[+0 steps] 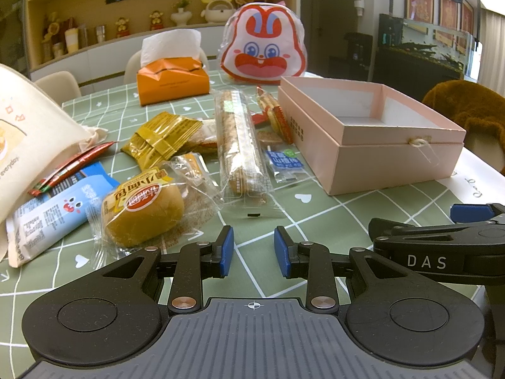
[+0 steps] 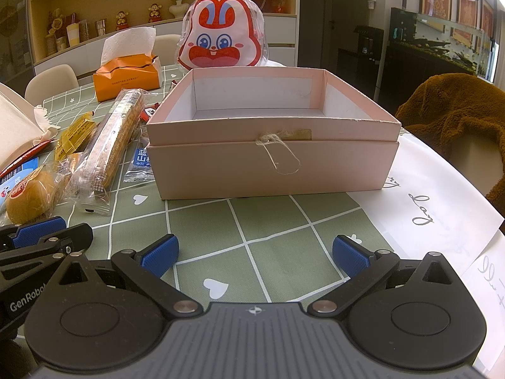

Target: Organize snacks

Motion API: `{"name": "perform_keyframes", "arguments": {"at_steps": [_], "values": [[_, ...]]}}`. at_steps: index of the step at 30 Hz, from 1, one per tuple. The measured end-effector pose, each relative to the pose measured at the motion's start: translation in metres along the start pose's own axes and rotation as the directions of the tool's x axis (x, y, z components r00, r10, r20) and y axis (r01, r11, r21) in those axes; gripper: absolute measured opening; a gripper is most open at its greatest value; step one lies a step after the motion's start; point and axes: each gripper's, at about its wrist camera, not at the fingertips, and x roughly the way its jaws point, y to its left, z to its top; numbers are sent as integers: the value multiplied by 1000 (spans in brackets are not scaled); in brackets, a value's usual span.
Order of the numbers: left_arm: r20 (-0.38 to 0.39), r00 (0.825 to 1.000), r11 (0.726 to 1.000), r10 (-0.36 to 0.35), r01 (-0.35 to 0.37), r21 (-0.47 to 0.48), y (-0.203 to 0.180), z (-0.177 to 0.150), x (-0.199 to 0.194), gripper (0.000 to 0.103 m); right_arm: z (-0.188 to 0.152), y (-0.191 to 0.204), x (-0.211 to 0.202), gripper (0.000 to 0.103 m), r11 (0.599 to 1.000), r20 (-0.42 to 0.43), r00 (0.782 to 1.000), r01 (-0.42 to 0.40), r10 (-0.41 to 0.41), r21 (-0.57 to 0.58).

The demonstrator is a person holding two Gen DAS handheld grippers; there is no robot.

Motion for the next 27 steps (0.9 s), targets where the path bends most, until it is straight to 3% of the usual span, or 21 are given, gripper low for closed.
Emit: {"name": "perform_keyframes", "arguments": {"at_steps": [27], "values": [[0,1000,1000,-9,9,-11,0,0,-1,33,1,-1,-1,103,1000,-15,1000,-7,7,-7]]}}
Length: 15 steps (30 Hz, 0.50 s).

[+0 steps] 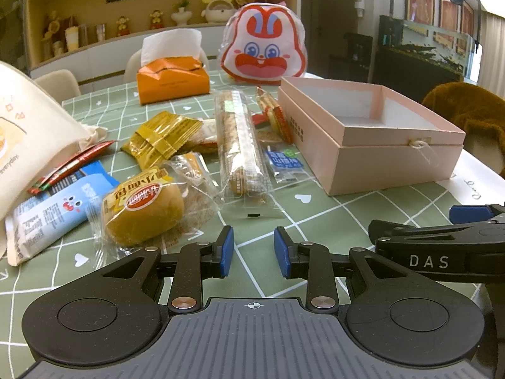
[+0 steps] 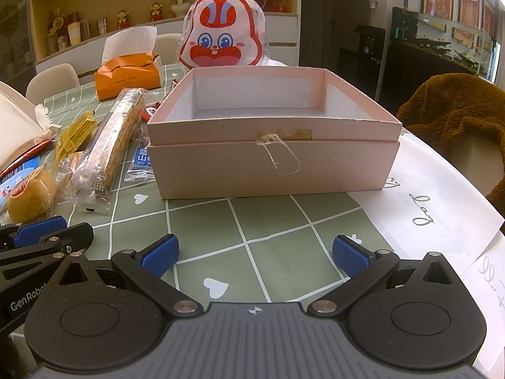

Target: Organize snacks

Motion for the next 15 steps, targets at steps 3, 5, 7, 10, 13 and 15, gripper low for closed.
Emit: {"name": "perform_keyframes", "arguments": {"at_steps": [3,5,7,10,13,15], "values": [[0,1000,1000,-19,19,-4,3,1,0,33,6,-1,-3,103,1000,-36,999,-16,15,-11],[-31,997,997,-72,72,8,10,5,0,33,9,-2,0,103,1000,-66,998,-11,11,-3],[-76,988,991,-133,132,-9,24,12,0,33,11,1,-1,103,1000,-107,994,16,-14,17],[-107,982,988,-155,151,-44,50,24,-4,32,13,7,-2,103,996,-153,987,66,-56,57],[-109,978,984,-178,175,-36,84,44,-8,31,15,11,-1,103,990,-170,981,107,-91,90],[-106,975,981,-193,192,-22,106,59,-9,31,16,13,0,103,987,-186,977,125,-104,103]]}}
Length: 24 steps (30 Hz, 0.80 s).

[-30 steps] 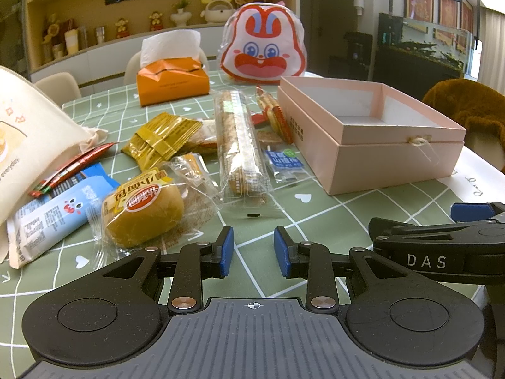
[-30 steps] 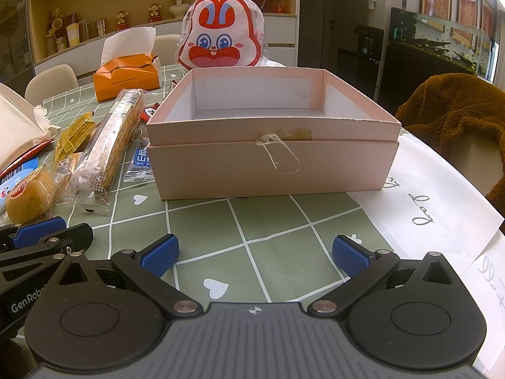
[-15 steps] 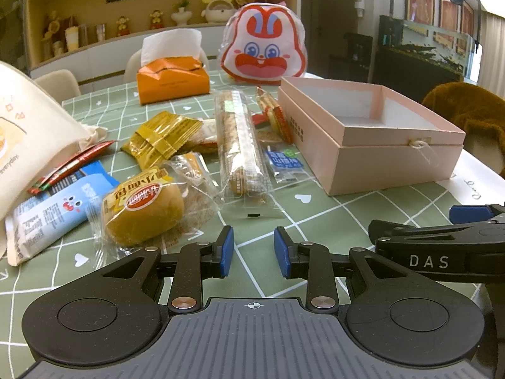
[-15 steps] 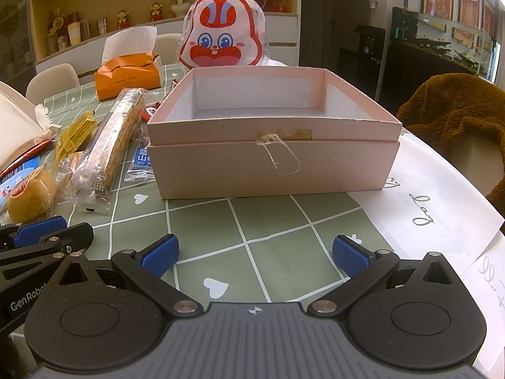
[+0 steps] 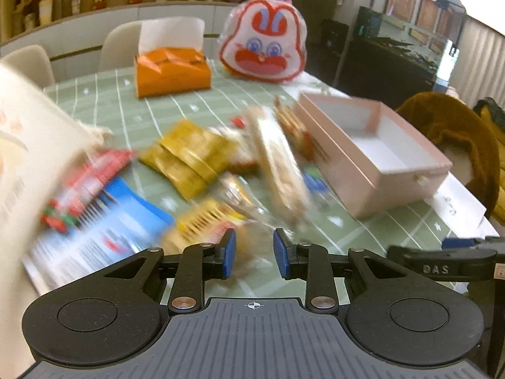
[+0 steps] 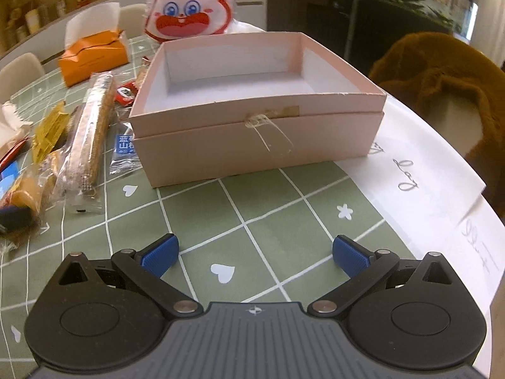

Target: Organize snacks

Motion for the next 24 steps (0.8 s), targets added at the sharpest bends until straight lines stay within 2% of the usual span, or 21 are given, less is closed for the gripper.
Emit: {"name": "perform_keyframes", "arguments": {"at_steps": [3,6,8,13,17,20,24], "values": [[15,1000,999,13,-12,-34,43,22,-9,31,5,10,1,103,998,-40,998,44,-42,39],[19,998,991,-55,57,-121,84,36,-14,31,11,35,-8,103,996,-35,996,87,-86,25],[17,997,984,-80,82,-156,103,41,-15,31,14,60,-21,103,998,2,998,61,-61,-2],[-12,1000,980,-1,-2,-200,135,41,-11,31,24,122,-38,103,997,-4,997,-78,78,19],[-59,998,975,32,-44,-216,153,38,-1,31,41,167,-35,103,987,-13,989,-146,147,62],[-62,995,971,74,-86,-222,161,39,10,31,46,200,-22,103,987,-43,986,-160,161,16],[-77,988,971,133,-145,-189,167,43,25,29,41,225,-2,103,990,-115,986,-128,120,-60]]}}
